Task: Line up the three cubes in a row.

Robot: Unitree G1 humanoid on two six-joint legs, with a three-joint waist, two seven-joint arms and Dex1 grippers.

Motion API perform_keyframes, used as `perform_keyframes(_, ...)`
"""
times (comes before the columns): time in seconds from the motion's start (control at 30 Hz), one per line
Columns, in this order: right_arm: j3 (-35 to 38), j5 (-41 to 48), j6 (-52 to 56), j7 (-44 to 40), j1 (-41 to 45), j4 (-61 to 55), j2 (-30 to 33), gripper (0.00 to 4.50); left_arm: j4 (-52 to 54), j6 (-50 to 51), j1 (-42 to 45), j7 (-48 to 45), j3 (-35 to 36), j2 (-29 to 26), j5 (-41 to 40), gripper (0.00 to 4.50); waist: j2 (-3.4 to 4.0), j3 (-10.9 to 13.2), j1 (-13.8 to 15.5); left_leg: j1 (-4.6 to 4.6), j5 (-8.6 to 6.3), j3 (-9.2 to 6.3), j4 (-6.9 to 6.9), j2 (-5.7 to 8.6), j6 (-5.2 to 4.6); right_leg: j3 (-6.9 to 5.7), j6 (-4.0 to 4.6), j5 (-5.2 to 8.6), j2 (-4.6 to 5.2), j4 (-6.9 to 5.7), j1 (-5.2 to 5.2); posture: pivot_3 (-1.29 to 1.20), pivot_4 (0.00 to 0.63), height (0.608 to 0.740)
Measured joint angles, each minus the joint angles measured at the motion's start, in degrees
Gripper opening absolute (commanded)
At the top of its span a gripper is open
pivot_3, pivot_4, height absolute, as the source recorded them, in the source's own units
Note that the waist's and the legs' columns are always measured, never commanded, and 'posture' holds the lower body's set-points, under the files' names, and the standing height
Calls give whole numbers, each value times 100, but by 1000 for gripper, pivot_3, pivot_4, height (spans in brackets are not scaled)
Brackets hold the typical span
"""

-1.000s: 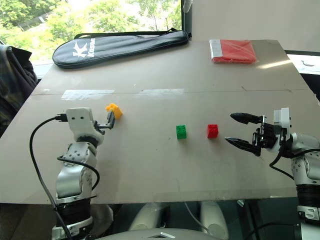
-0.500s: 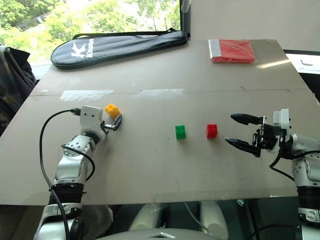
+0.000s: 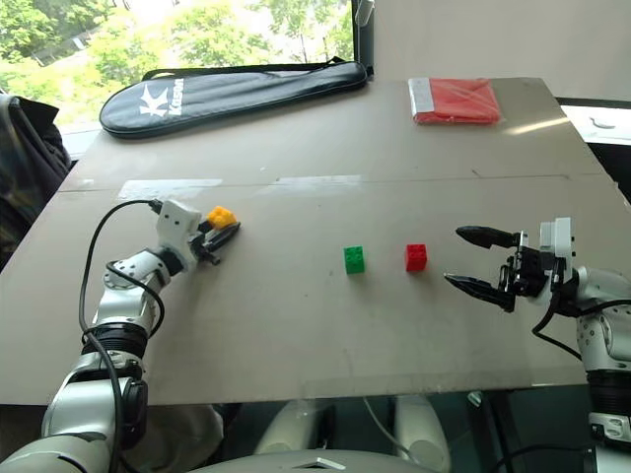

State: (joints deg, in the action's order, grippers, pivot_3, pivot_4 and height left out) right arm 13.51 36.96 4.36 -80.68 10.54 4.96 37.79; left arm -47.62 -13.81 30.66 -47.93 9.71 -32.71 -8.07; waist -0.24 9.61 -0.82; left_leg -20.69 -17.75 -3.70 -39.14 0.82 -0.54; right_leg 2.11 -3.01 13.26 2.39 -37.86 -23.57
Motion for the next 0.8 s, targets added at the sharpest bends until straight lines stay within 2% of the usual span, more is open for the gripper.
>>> perform_keyframes(0.27,5,4,-1,-48,-7,2,19,4269,443,-179,-195,-2580,-553,4,-414,1319,1,0,19,-5,-1,3,0,0,-2,2,-1,1,0,7,0,0,150,740)
perform_keyframes(0.5,9,12,56,-75,-56,-119,74,4269,198,-552,338,-3363,-1182,352,-205,1319,1,0,33,-5,-1,4,-6,11,-4,-3,-2,1,-4,4,4,0,150,740)
perform_keyframes(0.8,44,15,64,50,-291,-292,84,4269,-1213,-1550,1385,-4225,-1618,666,122,1319,-2,1,4,-12,-1,18,-8,17,-5,-10,-3,2,-8,8,4,0,150,740)
